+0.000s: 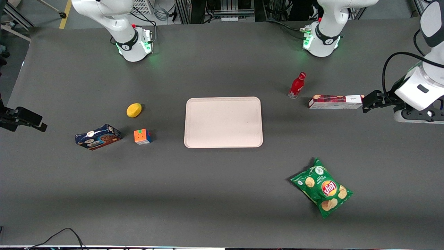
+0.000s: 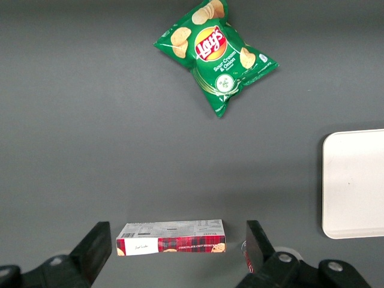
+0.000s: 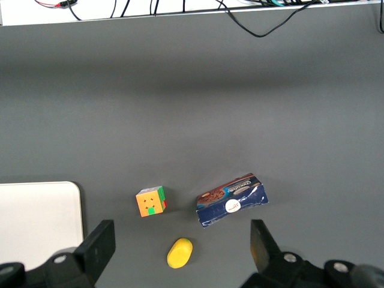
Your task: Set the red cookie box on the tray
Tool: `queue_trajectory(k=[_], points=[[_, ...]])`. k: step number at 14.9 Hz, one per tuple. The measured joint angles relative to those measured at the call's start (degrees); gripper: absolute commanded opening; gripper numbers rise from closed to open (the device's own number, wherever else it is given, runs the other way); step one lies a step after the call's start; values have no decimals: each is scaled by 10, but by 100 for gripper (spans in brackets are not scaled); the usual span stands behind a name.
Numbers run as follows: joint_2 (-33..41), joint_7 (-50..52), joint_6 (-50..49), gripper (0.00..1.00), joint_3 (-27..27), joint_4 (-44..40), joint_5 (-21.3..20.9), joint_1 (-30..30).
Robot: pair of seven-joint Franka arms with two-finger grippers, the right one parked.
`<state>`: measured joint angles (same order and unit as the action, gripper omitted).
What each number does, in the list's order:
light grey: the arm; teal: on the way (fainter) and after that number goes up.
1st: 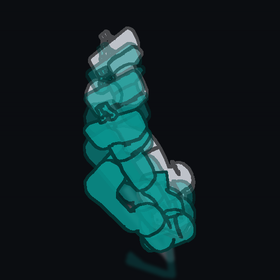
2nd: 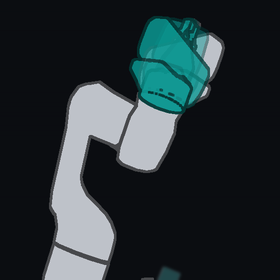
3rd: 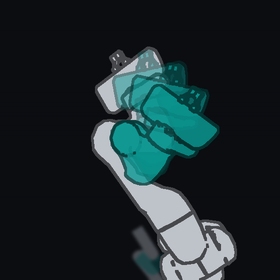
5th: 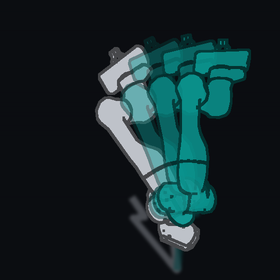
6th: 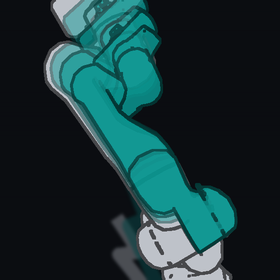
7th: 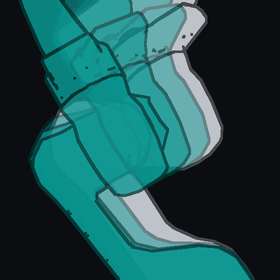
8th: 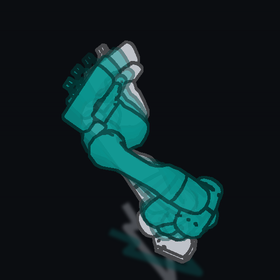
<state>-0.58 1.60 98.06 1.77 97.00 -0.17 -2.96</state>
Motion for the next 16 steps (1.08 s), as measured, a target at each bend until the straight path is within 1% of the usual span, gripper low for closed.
queue_trajectory(k=[16], points=[[-1,0,-25,100,0,-16,0,0]])
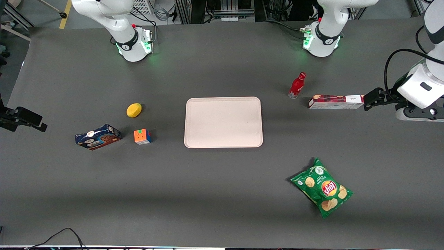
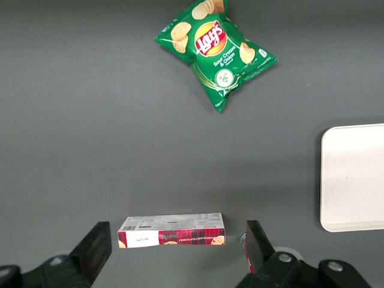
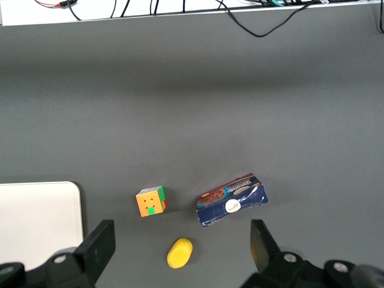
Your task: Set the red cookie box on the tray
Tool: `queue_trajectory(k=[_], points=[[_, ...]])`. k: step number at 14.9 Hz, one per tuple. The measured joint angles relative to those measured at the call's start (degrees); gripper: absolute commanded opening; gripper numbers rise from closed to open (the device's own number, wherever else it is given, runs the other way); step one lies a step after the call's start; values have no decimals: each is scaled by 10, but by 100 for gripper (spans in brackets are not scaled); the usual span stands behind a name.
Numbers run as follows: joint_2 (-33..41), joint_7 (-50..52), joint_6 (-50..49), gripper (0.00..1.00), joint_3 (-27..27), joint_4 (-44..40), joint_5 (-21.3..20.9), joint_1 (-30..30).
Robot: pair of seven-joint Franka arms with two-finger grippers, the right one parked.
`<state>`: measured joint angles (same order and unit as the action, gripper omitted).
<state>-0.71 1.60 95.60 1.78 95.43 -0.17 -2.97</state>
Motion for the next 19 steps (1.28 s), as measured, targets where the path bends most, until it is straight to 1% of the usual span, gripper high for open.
queue_trajectory(k=[8,11,14,17,19], points=[[-1,-17,-51,100,1,1,0,-1],[5,-18,-55,100,0,19,0,-1],[40,-18,-38,100,-1,80,0,0],[109,-19,0,100,-5,186,0,1],[156,-40,22,100,-19,255,-1,1]])
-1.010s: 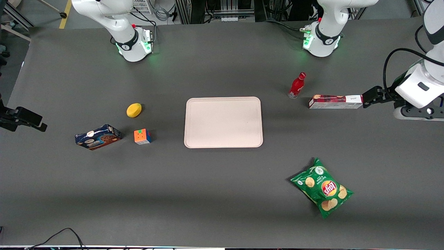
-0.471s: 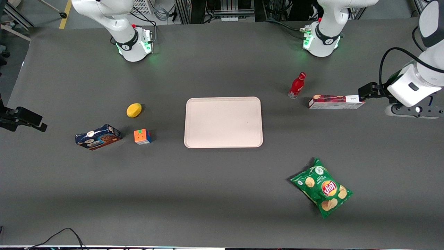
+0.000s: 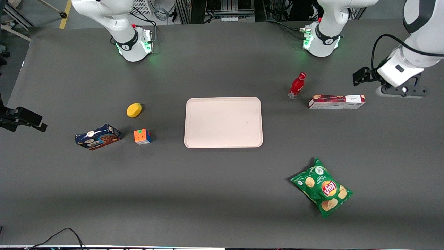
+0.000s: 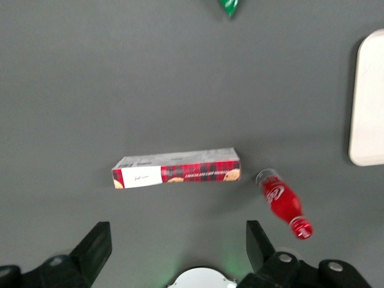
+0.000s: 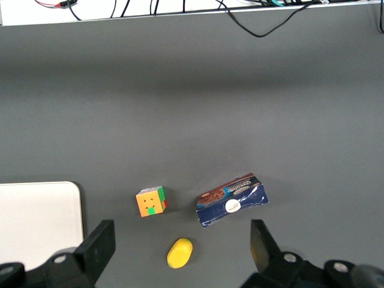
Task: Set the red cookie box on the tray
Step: 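Raise the left gripper and move it over the shortbread box's end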
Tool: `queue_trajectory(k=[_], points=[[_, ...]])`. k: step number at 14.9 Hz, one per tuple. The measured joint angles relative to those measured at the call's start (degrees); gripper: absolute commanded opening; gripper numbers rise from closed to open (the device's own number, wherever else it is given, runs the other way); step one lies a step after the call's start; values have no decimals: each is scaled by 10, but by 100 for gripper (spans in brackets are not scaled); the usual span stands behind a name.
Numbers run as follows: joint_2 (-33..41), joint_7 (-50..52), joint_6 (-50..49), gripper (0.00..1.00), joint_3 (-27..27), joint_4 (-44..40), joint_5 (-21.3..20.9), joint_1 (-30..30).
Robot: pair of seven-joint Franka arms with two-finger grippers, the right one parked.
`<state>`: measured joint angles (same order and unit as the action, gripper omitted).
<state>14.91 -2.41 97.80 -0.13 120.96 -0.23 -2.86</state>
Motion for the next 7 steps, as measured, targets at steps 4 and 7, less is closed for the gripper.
queue_trajectory(k=[4,7], points=[[66,-47,38,100,-41,106,0,2],[90,-118,39,100,-38,133,-16,1]])
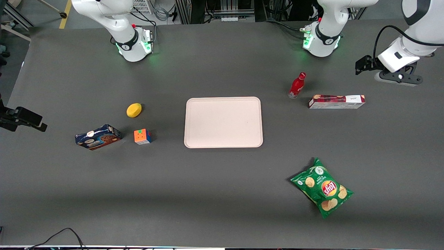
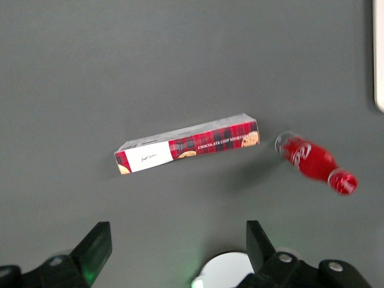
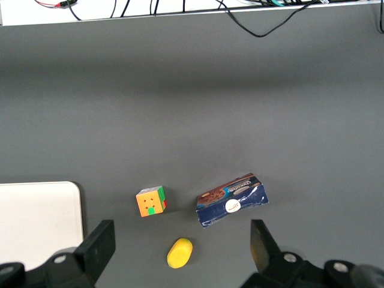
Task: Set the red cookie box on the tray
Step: 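Raise the left gripper and move it over the shortbread box's end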
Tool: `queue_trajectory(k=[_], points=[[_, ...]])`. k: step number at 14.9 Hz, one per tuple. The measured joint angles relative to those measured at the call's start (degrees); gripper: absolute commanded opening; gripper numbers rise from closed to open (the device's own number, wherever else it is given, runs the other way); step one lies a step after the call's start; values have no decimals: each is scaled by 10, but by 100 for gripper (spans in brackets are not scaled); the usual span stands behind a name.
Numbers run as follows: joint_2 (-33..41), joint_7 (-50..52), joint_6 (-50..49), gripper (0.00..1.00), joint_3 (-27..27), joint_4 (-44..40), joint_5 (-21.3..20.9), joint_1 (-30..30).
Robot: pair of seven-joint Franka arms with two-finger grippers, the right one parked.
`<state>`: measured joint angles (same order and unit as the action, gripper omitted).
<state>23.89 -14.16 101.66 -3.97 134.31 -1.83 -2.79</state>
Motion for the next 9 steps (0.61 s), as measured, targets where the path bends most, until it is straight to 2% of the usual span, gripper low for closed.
queue_trajectory(k=[4,9], points=[[2,-158,13,100,0,30,-8,0],[1,-415,126,100,-7,93,-34,1]])
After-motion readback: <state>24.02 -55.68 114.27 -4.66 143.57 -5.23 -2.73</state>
